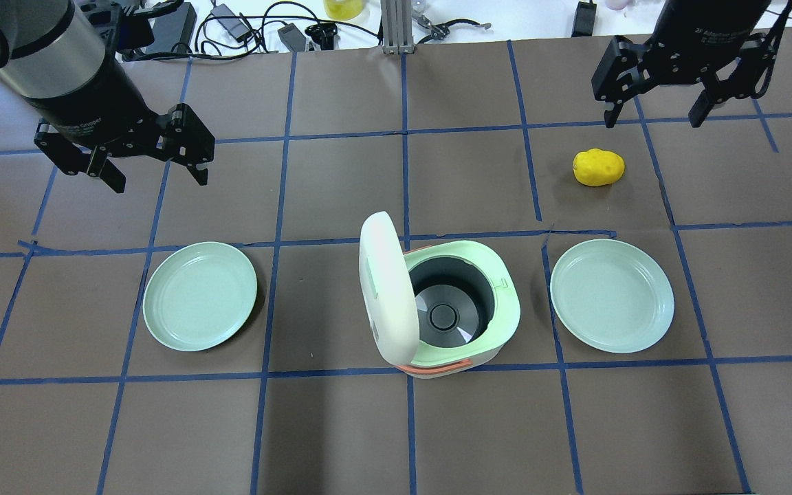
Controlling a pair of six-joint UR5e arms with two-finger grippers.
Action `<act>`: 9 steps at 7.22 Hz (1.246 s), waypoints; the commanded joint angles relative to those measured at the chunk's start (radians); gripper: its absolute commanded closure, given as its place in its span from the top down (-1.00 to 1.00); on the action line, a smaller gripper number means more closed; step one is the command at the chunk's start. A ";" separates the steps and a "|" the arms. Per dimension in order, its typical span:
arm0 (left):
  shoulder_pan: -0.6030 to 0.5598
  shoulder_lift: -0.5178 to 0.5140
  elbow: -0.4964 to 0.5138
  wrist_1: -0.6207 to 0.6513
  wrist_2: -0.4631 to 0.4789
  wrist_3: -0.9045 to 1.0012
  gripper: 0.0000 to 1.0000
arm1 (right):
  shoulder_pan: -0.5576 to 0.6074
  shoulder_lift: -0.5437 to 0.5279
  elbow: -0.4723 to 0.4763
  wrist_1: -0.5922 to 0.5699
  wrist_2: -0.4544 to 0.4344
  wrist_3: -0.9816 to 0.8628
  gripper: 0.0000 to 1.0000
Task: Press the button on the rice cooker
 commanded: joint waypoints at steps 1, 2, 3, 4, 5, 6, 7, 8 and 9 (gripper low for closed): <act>0.000 0.000 0.000 0.000 0.000 0.000 1.00 | 0.000 0.000 0.000 0.001 -0.002 -0.001 1.00; 0.000 0.000 0.000 0.000 0.000 0.000 1.00 | 0.000 -0.002 -0.005 -0.001 0.015 0.000 1.00; 0.000 0.000 0.000 0.000 0.000 0.000 1.00 | 0.003 -0.002 -0.002 0.001 0.018 -0.001 1.00; 0.000 0.000 0.000 0.000 0.000 0.000 1.00 | 0.005 -0.002 0.000 0.007 0.022 0.000 1.00; 0.000 0.000 0.000 0.000 0.000 0.000 1.00 | 0.009 -0.002 0.000 0.007 0.022 -0.001 1.00; 0.000 0.000 0.000 0.000 0.000 0.000 1.00 | 0.011 -0.002 0.000 0.007 0.022 -0.001 1.00; 0.000 0.000 0.000 0.000 0.000 0.000 1.00 | 0.014 -0.002 0.000 0.007 0.022 -0.001 1.00; 0.000 0.000 0.000 0.000 0.000 0.000 1.00 | 0.014 0.000 0.000 0.007 0.022 -0.001 1.00; 0.000 0.000 0.000 0.000 0.000 0.000 1.00 | 0.014 0.000 0.000 0.007 0.022 -0.001 1.00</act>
